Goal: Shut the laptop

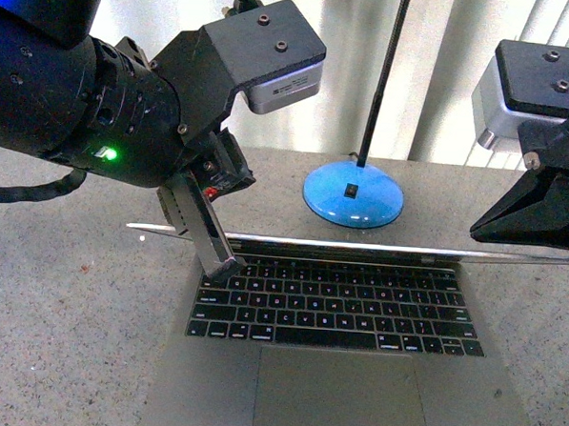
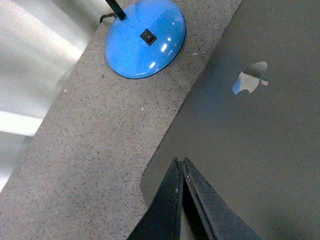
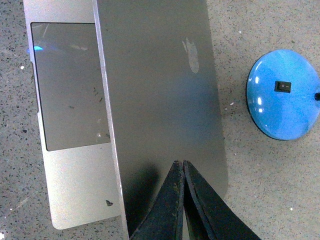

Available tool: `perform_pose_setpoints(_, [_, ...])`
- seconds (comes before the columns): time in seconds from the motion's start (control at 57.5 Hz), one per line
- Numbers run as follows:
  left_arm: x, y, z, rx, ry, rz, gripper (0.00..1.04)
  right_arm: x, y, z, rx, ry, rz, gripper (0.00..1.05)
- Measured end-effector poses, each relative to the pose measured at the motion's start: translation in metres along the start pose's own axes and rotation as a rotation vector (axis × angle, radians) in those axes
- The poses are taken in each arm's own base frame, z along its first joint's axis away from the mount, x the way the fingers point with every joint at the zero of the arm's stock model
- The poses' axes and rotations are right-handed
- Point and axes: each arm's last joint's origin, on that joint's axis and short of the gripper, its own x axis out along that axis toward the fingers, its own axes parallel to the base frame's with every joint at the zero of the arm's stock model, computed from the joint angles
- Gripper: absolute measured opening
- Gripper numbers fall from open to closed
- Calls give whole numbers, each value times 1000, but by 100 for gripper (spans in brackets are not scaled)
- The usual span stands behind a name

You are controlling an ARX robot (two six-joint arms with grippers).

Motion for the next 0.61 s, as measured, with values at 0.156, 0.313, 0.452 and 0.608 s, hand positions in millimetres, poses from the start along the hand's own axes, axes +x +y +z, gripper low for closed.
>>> perform_pose_setpoints(0.156, [1, -5, -4, -1, 7, -16, 4, 5, 2, -3, 2, 0, 4, 3])
perform_pose_setpoints(0.313, [2, -7, -6, -2, 11, -23, 4, 10, 7, -7, 10, 4, 20, 3])
perform_pose_setpoints(0.452, [3, -10, -9, -3, 14, -36, 4, 12, 10, -9, 14, 5, 28, 3])
perform_pose_setpoints(0.608, [6, -16, -14, -3, 23, -54, 4, 15, 12, -11, 19, 4, 37, 3])
